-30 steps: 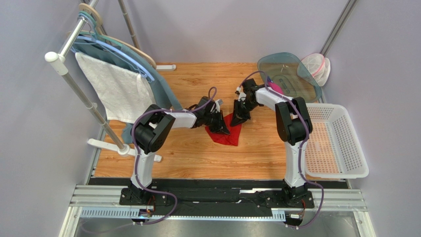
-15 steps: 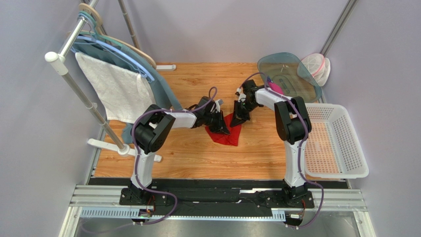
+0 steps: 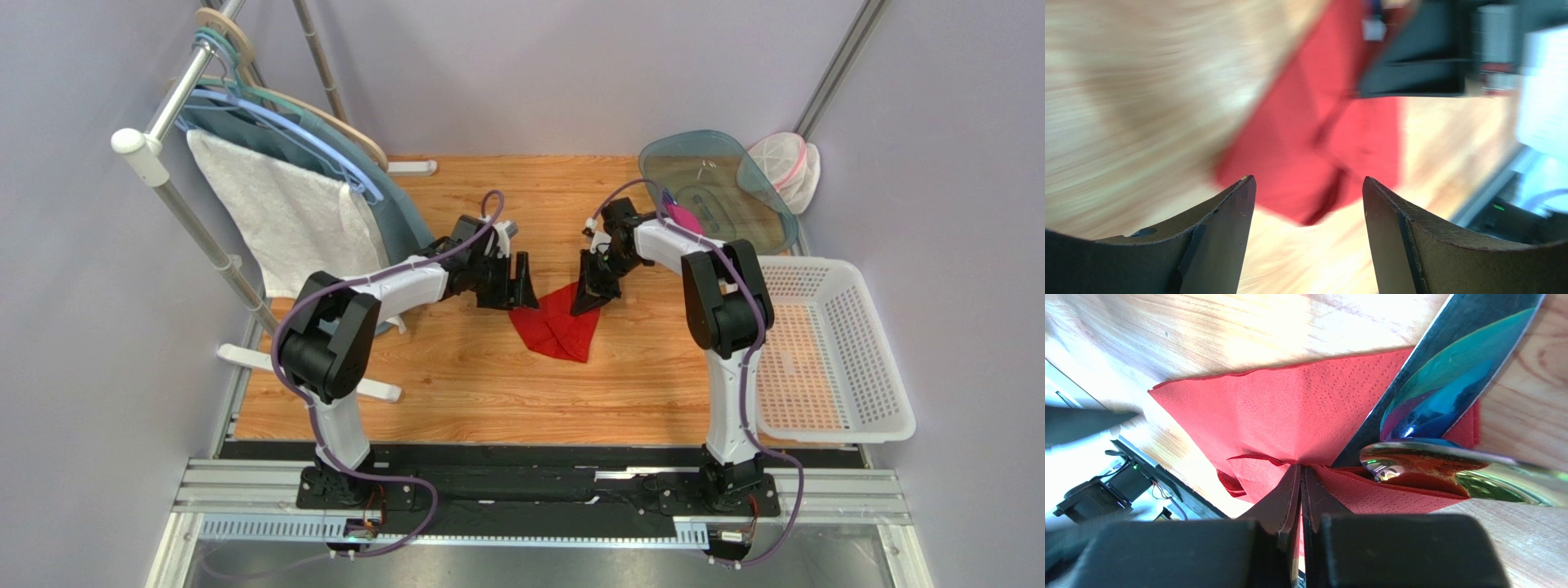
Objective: Place the utensils on the paper napkin and roll it up
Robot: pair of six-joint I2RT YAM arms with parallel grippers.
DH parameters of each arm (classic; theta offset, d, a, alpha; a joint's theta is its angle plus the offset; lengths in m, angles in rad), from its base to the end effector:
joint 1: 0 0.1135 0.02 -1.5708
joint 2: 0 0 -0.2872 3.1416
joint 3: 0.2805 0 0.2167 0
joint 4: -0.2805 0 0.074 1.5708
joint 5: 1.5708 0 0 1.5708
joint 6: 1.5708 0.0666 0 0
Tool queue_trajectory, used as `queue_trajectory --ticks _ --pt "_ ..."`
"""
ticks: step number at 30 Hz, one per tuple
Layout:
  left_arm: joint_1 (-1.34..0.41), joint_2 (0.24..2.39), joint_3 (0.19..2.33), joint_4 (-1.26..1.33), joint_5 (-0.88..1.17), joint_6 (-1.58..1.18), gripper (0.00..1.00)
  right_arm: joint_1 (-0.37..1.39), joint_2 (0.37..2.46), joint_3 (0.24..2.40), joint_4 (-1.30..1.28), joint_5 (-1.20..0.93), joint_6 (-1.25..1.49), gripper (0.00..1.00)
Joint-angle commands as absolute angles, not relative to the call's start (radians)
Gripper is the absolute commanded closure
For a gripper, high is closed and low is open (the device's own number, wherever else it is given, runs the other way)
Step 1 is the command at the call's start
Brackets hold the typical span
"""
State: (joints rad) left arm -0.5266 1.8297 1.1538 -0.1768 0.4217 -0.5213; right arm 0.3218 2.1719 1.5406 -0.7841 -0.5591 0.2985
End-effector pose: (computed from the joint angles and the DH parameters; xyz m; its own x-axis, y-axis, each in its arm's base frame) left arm 0.3167 -0.2157 0.2062 -0.9089 0.0028 -0.4171 0.2753 0.7551 -0.5950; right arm 0.3741 0.1620 0.1470 -0.9975 -0.0698 0.0062 -0.0551 0.8357 0.5464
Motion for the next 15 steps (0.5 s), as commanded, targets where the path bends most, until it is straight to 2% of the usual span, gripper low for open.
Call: queue_trajectory --ticks 1,7,15 --pt "-0.509 1.844 1.186 -0.316 0.339 -0.401 0.26 0.328 2.226 1.483 -0.775 -0.394 0.222 0.98" --pt "-0.508 1.925 1.186 -0.322 0.331 -0.403 0.28 0.337 2.224 1.476 -0.776 -0.39 0.215 0.98" --pt "-0.517 2.031 1.153 -0.095 0.606 -0.561 0.39 0.339 2.233 1.493 -0.779 -0.374 0.219 0.98"
